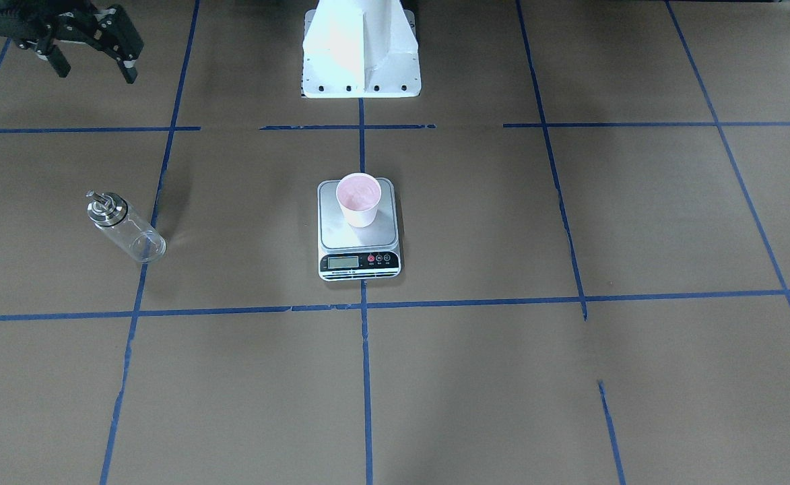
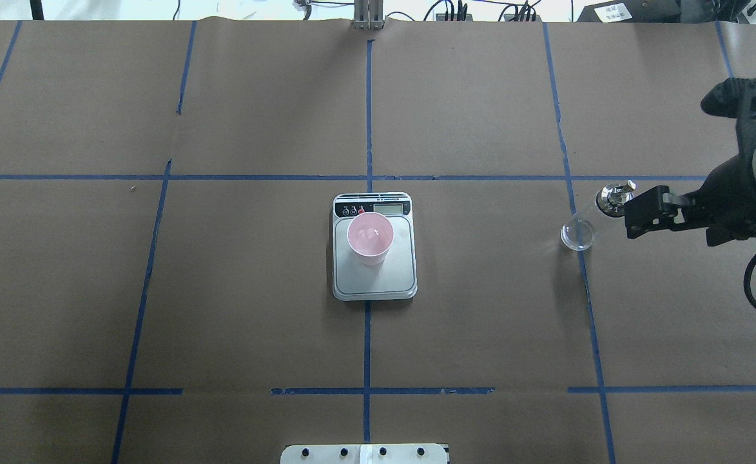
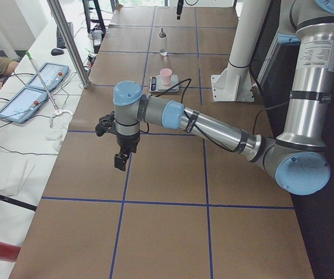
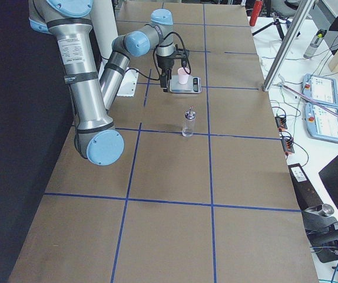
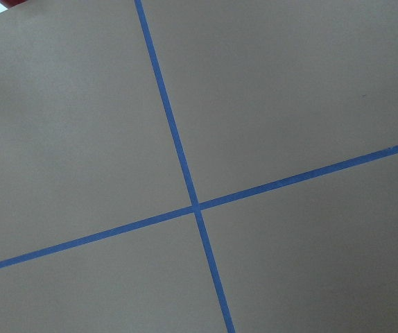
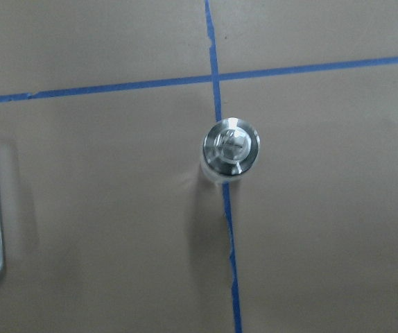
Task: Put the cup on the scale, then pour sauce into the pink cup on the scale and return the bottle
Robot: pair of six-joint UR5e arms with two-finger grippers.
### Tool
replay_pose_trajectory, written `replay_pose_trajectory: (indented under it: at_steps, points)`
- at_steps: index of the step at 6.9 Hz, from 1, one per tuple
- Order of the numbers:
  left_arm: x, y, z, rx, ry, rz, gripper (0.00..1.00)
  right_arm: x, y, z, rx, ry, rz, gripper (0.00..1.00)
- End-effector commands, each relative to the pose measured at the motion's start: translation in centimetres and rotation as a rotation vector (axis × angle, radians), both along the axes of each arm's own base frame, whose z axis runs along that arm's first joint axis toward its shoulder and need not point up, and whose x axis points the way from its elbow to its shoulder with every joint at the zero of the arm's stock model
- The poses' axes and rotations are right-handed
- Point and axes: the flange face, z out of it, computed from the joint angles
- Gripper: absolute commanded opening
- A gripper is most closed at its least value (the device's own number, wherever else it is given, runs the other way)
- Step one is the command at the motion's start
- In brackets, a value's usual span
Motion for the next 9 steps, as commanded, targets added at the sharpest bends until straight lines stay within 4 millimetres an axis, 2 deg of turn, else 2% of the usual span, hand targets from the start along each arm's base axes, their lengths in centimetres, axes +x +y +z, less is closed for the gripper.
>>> replay_pose_trajectory:
  at_steps: [1,2,3,4,5,6,7,8,9]
  points:
    - [0.0,0.2,-0.6,0.013,0.002,0.000,1.00,7.5,-7.9,5.7,0.048,0.026,-0.095,1.00]
    - [0.0,0.1,-0.3,0.005,0.003,0.000,1.00,11.2,-11.4,9.9,0.061,0.044,-0.154,1.00]
    - [0.0,0.2,-0.2,0.003,0.006,0.002,1.00,14.4,-13.5,13.1,0.078,0.032,-0.209,1.00]
    - [0.1,0.3,0.4,-0.008,0.008,0.006,1.00,17.4,-14.9,17.5,0.100,0.005,-0.239,1.00]
    - [0.1,0.6,0.9,-0.015,0.008,0.010,1.00,19.4,-15.7,23.4,0.145,-0.066,-0.247,1.00]
    - [0.1,0.7,1.9,-0.035,0.006,0.014,1.00,20.6,-15.8,29.6,0.158,-0.084,-0.226,1.00]
    - [0.1,0.6,3.4,-0.066,0.006,0.018,1.00,21.4,-16.2,33.6,0.170,-0.084,-0.211,1.00]
    - [0.1,1.1,5.4,-0.102,0.006,0.020,1.00,21.6,-16.1,35.0,0.184,-0.072,-0.213,1.00]
    - [-0.1,2.1,6.3,-0.099,0.002,0.043,1.00,21.7,-14.9,37.2,0.145,-0.062,-0.209,1.00]
